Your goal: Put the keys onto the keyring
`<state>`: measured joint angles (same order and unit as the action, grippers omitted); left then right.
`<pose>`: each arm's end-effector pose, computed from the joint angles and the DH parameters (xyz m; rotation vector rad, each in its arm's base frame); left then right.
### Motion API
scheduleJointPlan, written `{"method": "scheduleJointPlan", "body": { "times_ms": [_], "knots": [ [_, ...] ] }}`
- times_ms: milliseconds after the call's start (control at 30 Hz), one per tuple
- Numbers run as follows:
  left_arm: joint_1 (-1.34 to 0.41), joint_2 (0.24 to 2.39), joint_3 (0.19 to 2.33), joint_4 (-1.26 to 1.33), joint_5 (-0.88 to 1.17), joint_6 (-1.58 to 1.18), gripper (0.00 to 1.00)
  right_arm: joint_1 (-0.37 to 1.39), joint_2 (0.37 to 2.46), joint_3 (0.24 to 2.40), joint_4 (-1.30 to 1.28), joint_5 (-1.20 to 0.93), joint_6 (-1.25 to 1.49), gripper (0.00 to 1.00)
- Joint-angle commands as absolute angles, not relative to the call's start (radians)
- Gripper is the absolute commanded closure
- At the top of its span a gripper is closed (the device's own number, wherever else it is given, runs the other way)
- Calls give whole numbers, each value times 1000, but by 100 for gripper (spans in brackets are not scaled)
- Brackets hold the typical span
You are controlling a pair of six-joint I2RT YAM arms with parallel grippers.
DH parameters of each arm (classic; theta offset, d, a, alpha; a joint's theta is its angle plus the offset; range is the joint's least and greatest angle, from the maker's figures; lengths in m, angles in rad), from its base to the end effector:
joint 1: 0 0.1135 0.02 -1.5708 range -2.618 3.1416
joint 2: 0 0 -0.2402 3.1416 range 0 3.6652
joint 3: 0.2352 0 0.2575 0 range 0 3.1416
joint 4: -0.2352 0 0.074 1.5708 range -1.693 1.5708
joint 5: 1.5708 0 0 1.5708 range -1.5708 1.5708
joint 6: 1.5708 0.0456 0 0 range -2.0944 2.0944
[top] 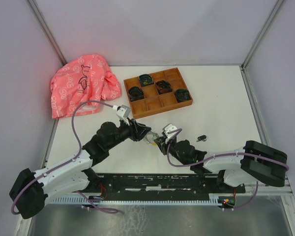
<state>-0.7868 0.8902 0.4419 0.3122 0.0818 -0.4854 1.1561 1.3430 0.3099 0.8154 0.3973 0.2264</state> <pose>0.1660 -0.1718 0.2295 0.3362 1.7826 -0.9992 0.1204 0.2298 0.1381 -0.5448 1.7331 0.6399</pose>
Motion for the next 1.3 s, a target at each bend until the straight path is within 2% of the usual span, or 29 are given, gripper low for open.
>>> {"method": "scheduleJointPlan", "body": {
  "times_ms": [0,233,833,1267],
  "knots": [
    [-740,917,400,463,134,-641,51,1154,1314,303,903,409,225,99],
    [-697,953,347,549,215,-734,51,1154,1310,295,913,405,225,99],
    [-692,1064,321,647,215,-762,53,1154,1296,282,943,377,223,100],
    [-691,1069,319,653,265,-797,59,1154,1286,276,946,385,218,99]
  ]
}}
